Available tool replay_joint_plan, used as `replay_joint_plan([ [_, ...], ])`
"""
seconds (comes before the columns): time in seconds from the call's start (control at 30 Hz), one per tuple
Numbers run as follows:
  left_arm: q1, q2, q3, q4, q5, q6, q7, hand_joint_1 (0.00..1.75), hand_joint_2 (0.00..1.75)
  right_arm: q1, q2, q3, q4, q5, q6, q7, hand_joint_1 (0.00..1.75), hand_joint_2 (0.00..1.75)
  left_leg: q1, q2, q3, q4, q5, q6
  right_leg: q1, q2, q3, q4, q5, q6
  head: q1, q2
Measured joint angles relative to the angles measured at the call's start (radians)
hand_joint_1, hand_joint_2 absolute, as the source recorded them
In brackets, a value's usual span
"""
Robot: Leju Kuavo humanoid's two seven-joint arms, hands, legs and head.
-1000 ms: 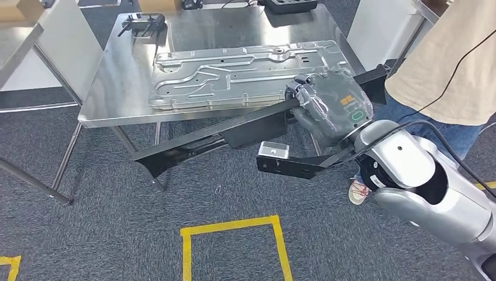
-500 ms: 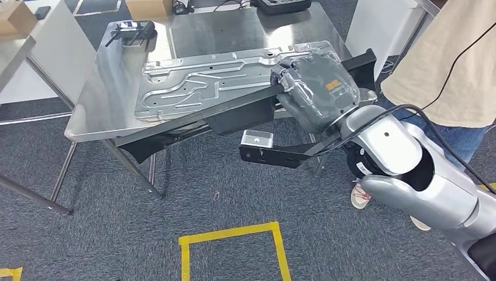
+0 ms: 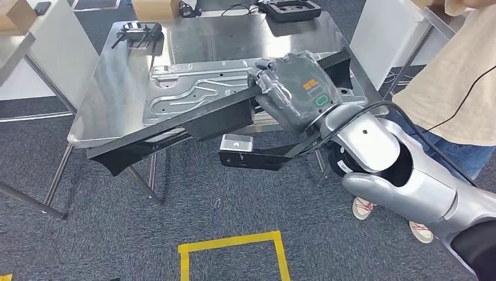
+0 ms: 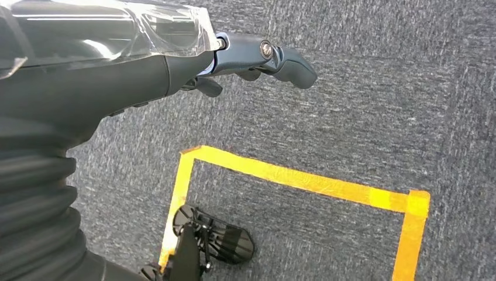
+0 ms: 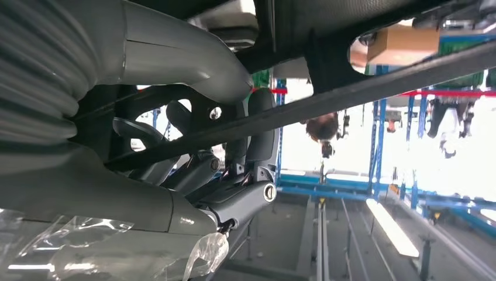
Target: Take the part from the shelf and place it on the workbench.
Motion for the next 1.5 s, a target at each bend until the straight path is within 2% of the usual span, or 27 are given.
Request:
replay_joint_plan([
  [0.03,0.001,0.000,-0.001,0.000,0.000,0.000,0.000,0.00,1.75,0.001,0.001,0.003,0.003,0.000,0.000,0.000,1.75,1.75,0.000,-0.002,0.009,0.000,-0.007,-0.001,0.000,0.000,-0.006,-0.014,0.028,0.000,0.000,0.000],
  [0.07,0.002,0.000,-0.002,0.000,0.000,0.000,0.000,0.00,1.75,0.001,0.002,0.004,0.005,0.000,0.000,0.000,1.75,1.75,0.001,-0.005,0.019,0.000,-0.015,-0.003,0.000,-0.001,0.007,-0.066,0.073,0.000,0.000,0.000],
  [0.13,0.003,0.000,-0.005,0.000,0.000,0.000,0.000,0.00,1.75,-0.001,0.002,0.005,0.009,0.000,0.000,0.000,1.75,1.75,-0.002,-0.008,0.038,0.002,-0.032,-0.011,0.001,-0.003,0.059,-0.211,0.160,-0.005,0.000,0.000],
  [0.2,0.002,0.000,-0.007,0.000,0.000,0.000,0.000,0.00,1.75,-0.004,0.005,0.006,0.013,0.000,0.000,-0.001,1.75,1.75,-0.006,-0.008,0.046,0.004,-0.046,-0.021,0.004,-0.002,0.090,-0.290,0.186,-0.014,0.000,0.000],
  [0.33,0.000,0.000,-0.010,0.000,0.000,0.001,0.000,0.00,1.75,-0.008,0.008,0.008,0.016,-0.002,-0.001,-0.004,1.75,1.75,-0.003,-0.004,0.037,0.027,-0.069,-0.041,0.002,0.000,0.102,-0.305,0.170,-0.034,-0.002,0.000],
  [0.37,0.000,0.000,-0.011,0.000,0.000,0.001,0.000,0.00,1.75,-0.010,0.008,0.008,0.017,-0.002,-0.001,-0.004,1.75,1.75,-0.001,-0.002,0.017,0.069,-0.088,-0.048,0.000,0.000,0.107,-0.308,0.167,-0.039,-0.003,0.000],
  [0.43,0.001,0.000,-0.012,0.000,0.000,0.001,0.000,0.00,1.75,-0.010,0.010,0.010,0.019,-0.004,0.000,-0.004,1.75,1.75,0.005,0.000,-0.060,0.205,-0.137,-0.060,-0.001,0.001,0.114,-0.308,0.159,-0.046,-0.004,0.000],
  [0.47,0.001,0.001,-0.013,0.000,0.000,0.001,0.000,0.00,1.75,-0.009,0.010,0.012,0.020,-0.006,0.000,-0.004,1.75,1.75,0.007,0.000,-0.102,0.270,-0.153,-0.064,-0.001,0.002,0.118,-0.308,0.155,-0.047,-0.005,0.000],
  [0.5,0.003,0.001,-0.014,0.000,0.000,0.001,0.000,0.00,1.75,-0.007,0.010,0.016,0.021,-0.007,0.000,-0.005,1.75,1.75,0.010,0.001,-0.134,0.307,-0.150,-0.067,-0.002,0.003,0.124,-0.308,0.150,-0.046,-0.005,0.000],
  [0.53,0.003,0.001,-0.015,0.000,0.000,0.001,0.000,0.00,1.75,-0.005,0.011,0.020,0.023,-0.007,0.000,-0.005,1.75,1.75,0.012,0.002,-0.146,0.304,-0.126,-0.069,-0.002,0.005,0.131,-0.308,0.143,-0.045,-0.005,0.000],
  [0.57,0.004,0.001,-0.015,0.000,0.000,0.002,0.000,0.00,1.75,-0.005,0.011,0.023,0.024,-0.008,0.000,-0.005,1.75,1.75,0.014,0.003,-0.139,0.261,-0.083,-0.071,-0.003,0.006,0.141,-0.308,0.136,-0.042,-0.005,0.000],
  [0.63,0.004,0.002,-0.015,0.000,0.000,0.004,0.004,0.00,1.75,-0.005,0.013,0.025,0.025,-0.008,-0.001,-0.007,1.75,1.75,0.014,0.005,-0.091,0.118,0.010,-0.070,-0.002,0.006,0.163,-0.308,0.120,-0.033,-0.005,0.000],
  [0.67,0.004,0.002,-0.015,0.000,-0.001,0.006,0.009,0.00,1.75,-0.006,0.014,0.026,0.025,-0.009,-0.001,-0.008,1.75,1.75,0.012,0.006,-0.067,0.062,0.032,-0.065,-0.001,0.007,0.169,-0.309,0.114,-0.028,-0.005,0.000],
  [0.7,0.004,0.003,-0.016,0.000,-0.006,0.008,0.019,0.00,1.75,-0.006,0.014,0.027,0.026,-0.010,-0.001,-0.009,1.75,1.75,0.009,0.006,-0.053,0.030,0.037,-0.059,0.000,0.008,0.172,-0.310,0.110,-0.023,-0.005,0.000],
  [0.83,0.007,0.015,-0.034,0.000,-0.063,0.018,0.096,0.00,1.75,-0.003,0.017,0.029,0.028,-0.010,-0.001,-0.014,1.75,1.75,0.007,0.005,-0.035,0.009,0.020,-0.032,-0.002,0.007,0.172,-0.301,0.092,-0.003,-0.002,0.000],
  [0.9,0.011,0.025,-0.051,0.000,-0.091,0.021,0.133,0.00,1.75,0.000,0.017,0.029,0.028,-0.010,-0.002,-0.017,1.75,1.75,0.009,0.005,-0.023,0.003,0.016,-0.020,-0.003,0.003,0.131,-0.211,0.048,0.002,0.000,0.000],
  [0.97,0.018,0.035,-0.068,0.000,-0.104,0.020,0.153,0.00,1.75,0.007,0.018,0.031,0.028,-0.009,-0.001,-0.019,1.75,1.75,0.006,0.005,-0.014,0.003,0.007,-0.010,-0.002,0.001,0.050,-0.064,-0.003,0.003,0.002,0.000],
  [1.0,0.023,0.039,-0.075,0.000,-0.106,0.019,0.156,0.00,1.75,0.012,0.019,0.033,0.028,-0.009,-0.001,-0.019,1.75,1.75,0.005,0.004,-0.009,0.003,0.003,-0.007,-0.002,0.001,0.016,-0.015,-0.009,0.003,0.002,0.000],
  [1.03,0.028,0.042,-0.081,0.000,-0.106,0.019,0.157,0.00,1.75,0.016,0.019,0.035,0.028,-0.009,-0.001,-0.019,1.75,1.75,0.004,0.002,-0.003,0.004,-0.002,-0.006,-0.002,0.001,-0.001,-0.003,0.006,0.002,0.002,0.000],
  [1.07,0.033,0.044,-0.087,0.000,-0.106,0.018,0.158,0.00,1.75,0.018,0.019,0.037,0.028,-0.009,-0.001,-0.019,1.75,1.75,0.003,-0.001,0.005,0.004,-0.008,-0.006,-0.002,0.001,0.002,-0.033,0.040,0.000,0.003,0.000],
  [1.13,0.038,0.047,-0.097,0.000,-0.106,0.018,0.159,0.00,1.75,0.018,0.018,0.038,0.028,-0.009,-0.001,-0.019,1.75,1.75,0.001,-0.006,0.022,0.004,-0.021,-0.011,0.000,0.000,0.050,-0.170,0.131,-0.010,0.003,0.000],
  [1.2,0.039,0.050,-0.107,0.000,-0.109,0.019,0.172,0.00,1.75,0.016,0.020,0.038,0.029,-0.009,0.000,-0.020,1.75,1.75,-0.004,-0.008,0.030,0.006,-0.033,-0.020,0.005,-0.001,0.093,-0.279,0.174,-0.019,0.003,0.000],
  [1.3,0.042,0.059,-0.122,0.000,-0.121,0.016,0.206,0.00,1.75,0.016,0.023,0.038,0.029,-0.008,0.000,-0.022,1.75,1.75,-0.004,-0.006,0.029,0.005,-0.043,-0.033,0.006,-0.001,0.103,-0.304,0.167,-0.029,0.001,0.000],
  [1.37,0.047,0.067,-0.131,0.000,-0.124,0.003,0.226,0.00,1.75,0.015,0.024,0.038,0.029,-0.007,0.000,-0.023,1.75,1.75,0.000,-0.004,0.013,0.042,-0.068,-0.046,0.003,-0.001,0.109,-0.310,0.165,-0.036,0.001,0.000],
  [1.4,0.051,0.072,-0.136,0.000,-0.123,-0.004,0.236,0.00,1.75,0.015,0.025,0.038,0.029,-0.006,0.000,-0.023,1.75,1.75,0.003,-0.003,-0.011,0.090,-0.093,-0.053,0.000,-0.001,0.112,-0.312,0.164,-0.040,0.000,0.000],
  [1.47,0.060,0.079,-0.143,0.000,-0.123,-0.018,0.256,0.00,1.75,0.017,0.025,0.038,0.029,-0.006,0.002,-0.024,1.75,1.75,0.008,-0.001,-0.086,0.233,-0.148,-0.063,0.000,-0.001,0.116,-0.312,0.159,-0.045,-0.002,0.000],
  [1.5,0.063,0.081,-0.146,0.000,-0.124,-0.025,0.266,0.00,1.75,0.020,0.025,0.038,0.029,-0.006,0.002,-0.024,1.75,1.75,0.011,0.000,-0.120,0.289,-0.160,-0.067,-0.001,0.000,0.118,-0.312,0.157,-0.046,-0.002,0.000],
])
